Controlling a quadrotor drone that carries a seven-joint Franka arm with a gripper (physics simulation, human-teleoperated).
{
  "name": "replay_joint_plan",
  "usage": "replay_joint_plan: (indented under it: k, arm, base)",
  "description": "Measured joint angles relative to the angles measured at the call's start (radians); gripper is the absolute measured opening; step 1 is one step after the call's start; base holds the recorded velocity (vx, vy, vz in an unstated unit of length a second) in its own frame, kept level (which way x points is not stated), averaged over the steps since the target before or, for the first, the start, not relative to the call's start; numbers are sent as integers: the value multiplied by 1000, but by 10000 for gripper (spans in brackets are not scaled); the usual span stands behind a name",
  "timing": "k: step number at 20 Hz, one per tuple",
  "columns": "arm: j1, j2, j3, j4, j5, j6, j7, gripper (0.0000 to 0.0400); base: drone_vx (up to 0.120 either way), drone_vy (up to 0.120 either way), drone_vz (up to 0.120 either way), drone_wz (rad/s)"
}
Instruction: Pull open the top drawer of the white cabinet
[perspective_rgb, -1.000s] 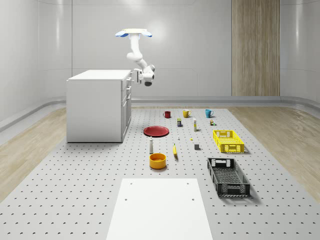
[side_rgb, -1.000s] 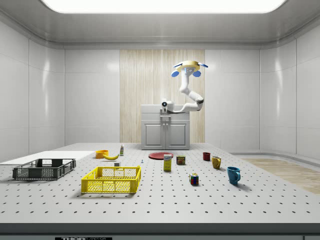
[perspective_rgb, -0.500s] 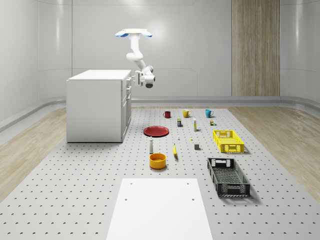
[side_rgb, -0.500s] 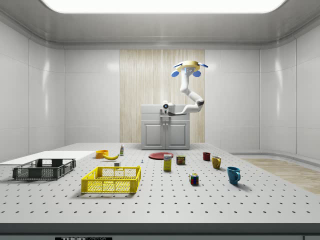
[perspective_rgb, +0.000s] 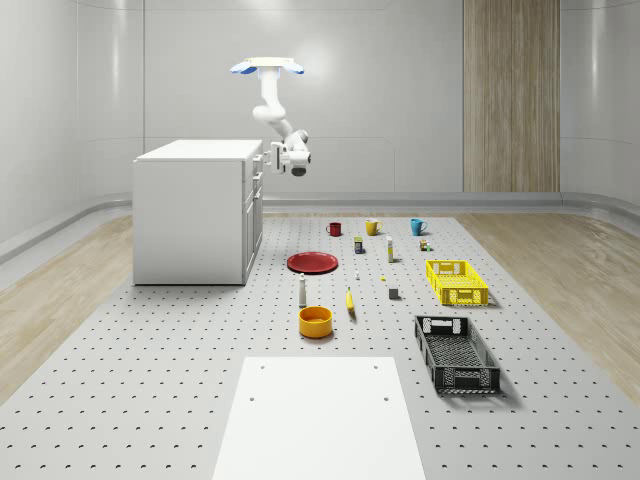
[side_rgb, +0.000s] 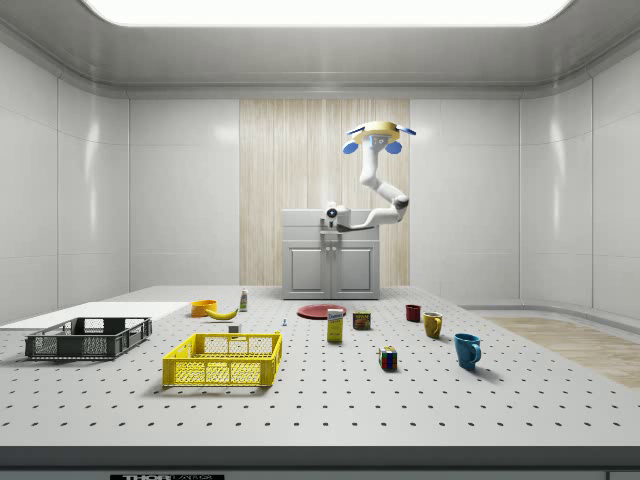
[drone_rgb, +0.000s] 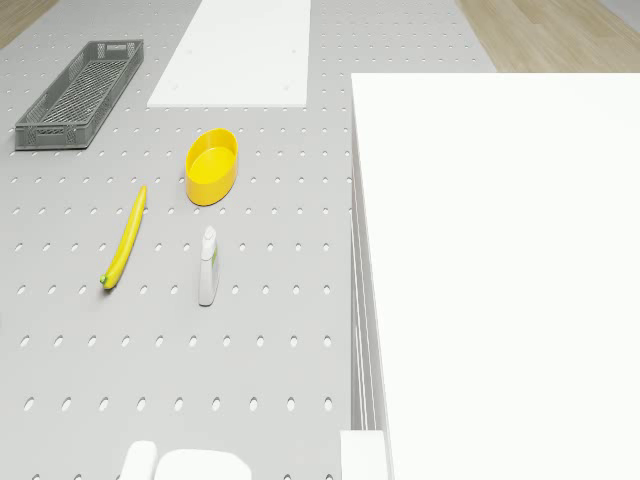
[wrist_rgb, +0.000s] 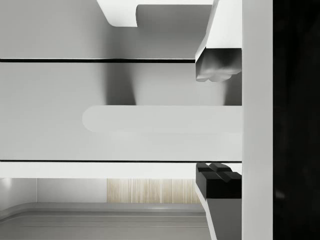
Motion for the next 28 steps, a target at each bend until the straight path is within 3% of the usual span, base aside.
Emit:
replay_joint_plan:
  k: [7,25,28]
  arm:
    - [28,-29,-10,-3,-21,26,20,297]
    - [88,-92,-26,-8,-69,82,64,305]
    - [96,-102,-28,-9,-76,89,71,200]
  base:
    - [0,-74,0,0]
    - [0,0,0,0]
    - [0,0,0,0]
